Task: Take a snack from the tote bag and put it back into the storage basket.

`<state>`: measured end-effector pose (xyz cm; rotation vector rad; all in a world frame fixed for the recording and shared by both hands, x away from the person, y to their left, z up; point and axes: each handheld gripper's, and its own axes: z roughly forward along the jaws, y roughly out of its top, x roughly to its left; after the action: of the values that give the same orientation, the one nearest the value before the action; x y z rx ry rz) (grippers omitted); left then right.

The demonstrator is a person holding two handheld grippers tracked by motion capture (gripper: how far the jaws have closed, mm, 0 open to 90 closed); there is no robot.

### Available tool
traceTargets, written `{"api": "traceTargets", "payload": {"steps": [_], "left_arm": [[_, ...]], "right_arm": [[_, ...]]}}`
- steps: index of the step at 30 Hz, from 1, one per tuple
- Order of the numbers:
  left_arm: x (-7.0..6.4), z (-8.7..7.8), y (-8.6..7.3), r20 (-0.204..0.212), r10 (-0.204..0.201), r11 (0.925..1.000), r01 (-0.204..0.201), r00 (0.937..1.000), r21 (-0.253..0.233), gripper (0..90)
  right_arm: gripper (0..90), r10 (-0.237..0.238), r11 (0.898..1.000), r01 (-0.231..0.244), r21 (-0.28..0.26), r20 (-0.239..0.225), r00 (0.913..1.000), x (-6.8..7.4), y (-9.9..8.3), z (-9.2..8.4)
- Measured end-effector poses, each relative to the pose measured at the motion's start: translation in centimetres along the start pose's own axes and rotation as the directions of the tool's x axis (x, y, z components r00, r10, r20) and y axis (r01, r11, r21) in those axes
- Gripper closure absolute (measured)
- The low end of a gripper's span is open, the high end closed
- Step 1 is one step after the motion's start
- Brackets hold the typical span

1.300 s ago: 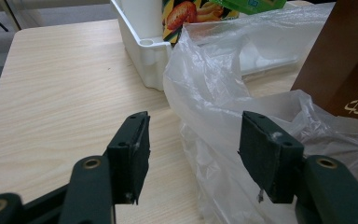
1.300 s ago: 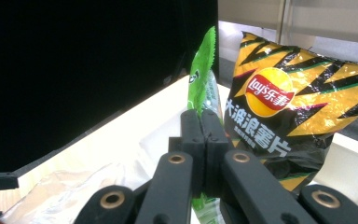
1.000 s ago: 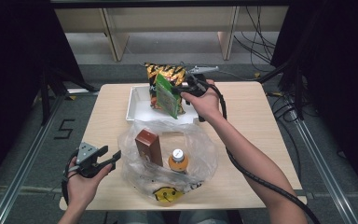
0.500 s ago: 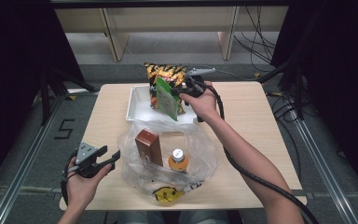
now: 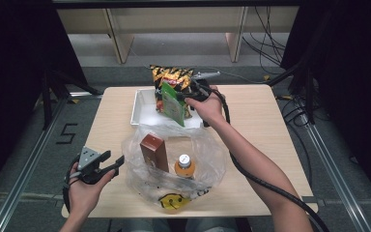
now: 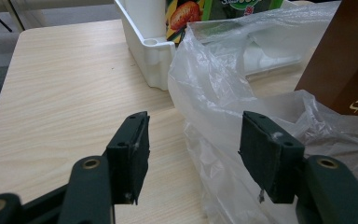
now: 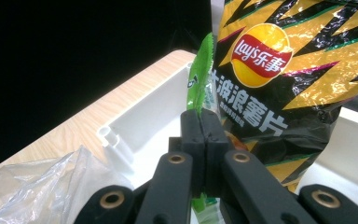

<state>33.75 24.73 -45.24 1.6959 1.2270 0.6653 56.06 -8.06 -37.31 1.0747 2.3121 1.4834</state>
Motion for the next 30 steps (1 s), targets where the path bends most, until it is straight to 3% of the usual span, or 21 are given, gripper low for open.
{"api": "traceTargets", "payload": {"steps": [4,7,10,17,26,27,30], "left_arm": [[0.0,0.0,0.0,-0.003,0.007,1.0000,-0.007,1.0000,0.001,42.1],[0.0,0.0,0.0,-0.003,0.005,1.0000,-0.005,1.0000,0.000,42.1],[0.1,-0.1,0.0,-0.002,0.004,1.0000,-0.004,1.0000,-0.001,42.1],[0.1,0.0,-0.1,-0.001,-0.001,1.0000,0.001,1.0000,-0.002,42.3],[0.1,0.0,-0.1,0.000,-0.001,1.0000,0.001,1.0000,-0.002,42.3],[0.2,0.0,-0.1,0.000,-0.001,1.0000,0.001,1.0000,-0.002,42.3],[0.2,0.0,-0.1,-0.001,0.001,1.0000,-0.001,1.0000,0.002,42.3]], "right_arm": [[90.0,-0.034,0.999,0.034,-0.001,-0.001,0.9994,-0.1,-0.1,0.3],[90.0,-0.006,1.000,0.006,0.000,-0.005,1.0000,0.0,-0.2,0.5],[90.0,-0.022,1.000,0.022,0.003,-0.001,0.9998,-0.1,-0.4,0.8],[90.0,-0.011,1.000,0.010,0.019,0.014,0.9998,-0.2,-0.5,1.4],[90.0,-0.018,0.999,0.018,0.028,0.000,0.9998,-0.1,-0.5,2.2],[90.0,-0.038,0.999,0.038,0.026,0.008,0.9992,-0.3,-0.5,2.3],[90.0,-0.025,0.999,0.025,0.033,0.003,0.9997,-0.2,-0.5,2.5]]}}
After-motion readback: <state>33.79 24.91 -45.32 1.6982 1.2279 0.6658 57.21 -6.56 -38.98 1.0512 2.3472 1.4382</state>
